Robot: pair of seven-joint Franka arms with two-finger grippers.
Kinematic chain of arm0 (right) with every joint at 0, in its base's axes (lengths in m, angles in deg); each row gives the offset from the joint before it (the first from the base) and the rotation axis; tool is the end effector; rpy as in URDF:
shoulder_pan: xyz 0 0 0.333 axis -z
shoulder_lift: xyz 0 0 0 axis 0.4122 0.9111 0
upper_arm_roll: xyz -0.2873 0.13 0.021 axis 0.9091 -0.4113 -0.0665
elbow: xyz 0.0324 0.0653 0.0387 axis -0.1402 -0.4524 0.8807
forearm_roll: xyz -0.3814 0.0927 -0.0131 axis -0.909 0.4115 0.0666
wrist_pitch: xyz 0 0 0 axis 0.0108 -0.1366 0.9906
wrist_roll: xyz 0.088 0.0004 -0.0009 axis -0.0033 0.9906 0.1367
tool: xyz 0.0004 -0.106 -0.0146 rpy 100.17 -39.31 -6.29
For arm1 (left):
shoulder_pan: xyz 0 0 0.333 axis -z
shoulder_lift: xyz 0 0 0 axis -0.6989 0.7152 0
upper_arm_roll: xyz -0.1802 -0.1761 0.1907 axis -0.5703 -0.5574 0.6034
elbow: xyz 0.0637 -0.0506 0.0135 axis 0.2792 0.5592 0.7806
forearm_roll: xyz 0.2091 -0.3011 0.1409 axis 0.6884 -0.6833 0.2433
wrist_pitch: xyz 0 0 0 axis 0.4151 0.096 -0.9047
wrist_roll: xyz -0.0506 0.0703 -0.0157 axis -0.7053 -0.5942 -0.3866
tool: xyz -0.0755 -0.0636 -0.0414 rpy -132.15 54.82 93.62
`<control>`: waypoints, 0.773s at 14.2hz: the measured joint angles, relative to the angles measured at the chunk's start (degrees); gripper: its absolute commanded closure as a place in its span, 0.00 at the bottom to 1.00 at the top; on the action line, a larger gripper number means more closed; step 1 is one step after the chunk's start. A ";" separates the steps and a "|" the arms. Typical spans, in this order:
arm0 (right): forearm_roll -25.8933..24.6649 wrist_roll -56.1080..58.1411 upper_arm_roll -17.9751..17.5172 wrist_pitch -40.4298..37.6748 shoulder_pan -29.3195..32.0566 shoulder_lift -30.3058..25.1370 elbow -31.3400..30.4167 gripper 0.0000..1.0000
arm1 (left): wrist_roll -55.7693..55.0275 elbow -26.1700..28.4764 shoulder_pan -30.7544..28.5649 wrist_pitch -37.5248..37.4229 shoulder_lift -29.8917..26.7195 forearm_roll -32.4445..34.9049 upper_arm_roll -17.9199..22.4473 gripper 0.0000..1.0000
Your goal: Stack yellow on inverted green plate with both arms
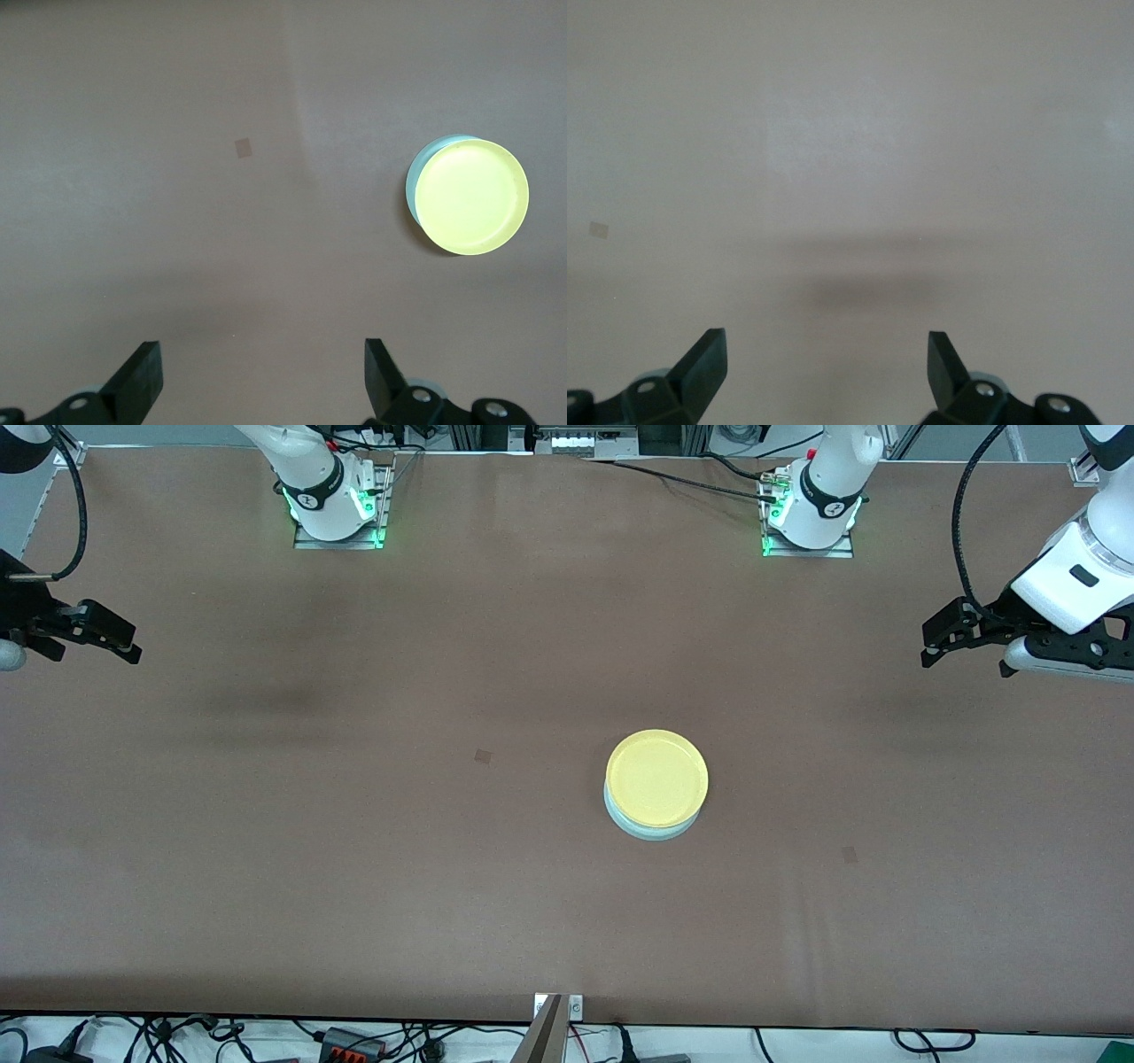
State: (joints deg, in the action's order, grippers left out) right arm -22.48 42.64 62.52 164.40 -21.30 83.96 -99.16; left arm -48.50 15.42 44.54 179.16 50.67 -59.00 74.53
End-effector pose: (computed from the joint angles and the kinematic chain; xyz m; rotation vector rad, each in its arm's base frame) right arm 0.5523 -0.0369 0.5840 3.1162 -0.0303 0.0600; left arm 0.5537 -0.0401 0.5966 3.1120 -0.1736 0.1007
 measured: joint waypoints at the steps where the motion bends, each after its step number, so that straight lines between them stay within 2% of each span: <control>1: 0.00 0.00 -0.15 0.00 0.07 0.00 0.00 0.00 | 0.00 0.00 0.00 0.00 0.00 0.00 0.00 0.00; 11: 0.00 -0.04 -0.81 -1.17 -0.09 -0.02 0.00 0.00 | 0.00 -0.04 -0.25 0.00 0.54 0.00 0.23 0.00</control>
State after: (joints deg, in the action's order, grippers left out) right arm -22.47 42.60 61.71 163.23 -21.39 83.95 -99.16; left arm -48.50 15.38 44.29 179.16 51.21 -58.99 74.76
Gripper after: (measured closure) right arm 0.000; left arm 0.000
